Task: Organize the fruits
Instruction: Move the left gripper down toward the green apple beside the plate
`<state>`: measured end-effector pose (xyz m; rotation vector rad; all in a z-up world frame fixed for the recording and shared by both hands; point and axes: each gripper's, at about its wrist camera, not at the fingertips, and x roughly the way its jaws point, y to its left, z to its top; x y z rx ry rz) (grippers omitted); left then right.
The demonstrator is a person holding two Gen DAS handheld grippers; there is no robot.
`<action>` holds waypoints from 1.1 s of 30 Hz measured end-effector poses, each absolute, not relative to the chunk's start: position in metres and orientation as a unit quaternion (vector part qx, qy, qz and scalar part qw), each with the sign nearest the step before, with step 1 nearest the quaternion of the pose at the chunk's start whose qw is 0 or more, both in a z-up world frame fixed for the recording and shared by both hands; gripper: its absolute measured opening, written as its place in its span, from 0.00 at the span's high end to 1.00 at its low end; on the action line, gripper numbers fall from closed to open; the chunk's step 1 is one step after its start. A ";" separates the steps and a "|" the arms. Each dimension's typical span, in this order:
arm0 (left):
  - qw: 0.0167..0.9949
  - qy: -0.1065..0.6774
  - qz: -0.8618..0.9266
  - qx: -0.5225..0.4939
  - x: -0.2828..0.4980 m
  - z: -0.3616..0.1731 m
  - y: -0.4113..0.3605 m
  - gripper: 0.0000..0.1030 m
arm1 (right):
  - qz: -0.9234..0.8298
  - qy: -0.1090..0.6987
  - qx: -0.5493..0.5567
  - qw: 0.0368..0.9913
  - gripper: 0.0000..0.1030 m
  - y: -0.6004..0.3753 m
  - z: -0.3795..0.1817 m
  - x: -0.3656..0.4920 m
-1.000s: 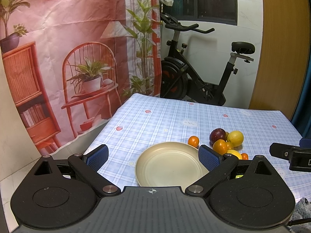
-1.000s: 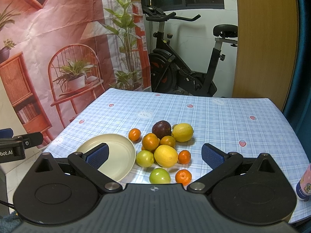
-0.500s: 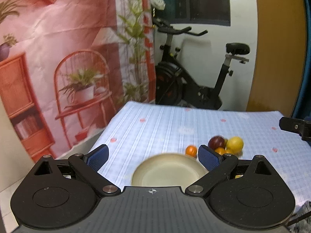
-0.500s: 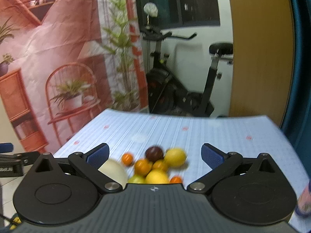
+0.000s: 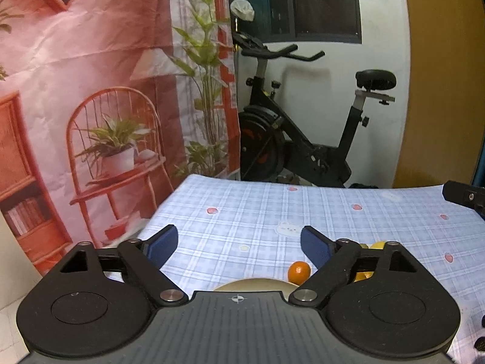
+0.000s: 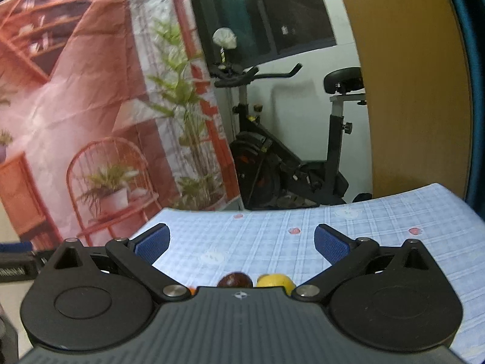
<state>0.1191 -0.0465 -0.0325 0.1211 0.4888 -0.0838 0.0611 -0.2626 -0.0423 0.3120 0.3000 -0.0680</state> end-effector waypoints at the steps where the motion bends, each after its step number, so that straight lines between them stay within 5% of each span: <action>1: 0.967 0.245 -0.045 0.057 0.123 -0.036 -0.049 0.15 | -0.040 0.145 0.158 0.976 0.00 -0.264 -0.046 0.062; 33: 0.941 0.314 -0.124 0.016 0.134 -0.111 -0.079 0.21 | -0.024 0.218 0.113 0.969 0.01 -0.281 -0.139 0.033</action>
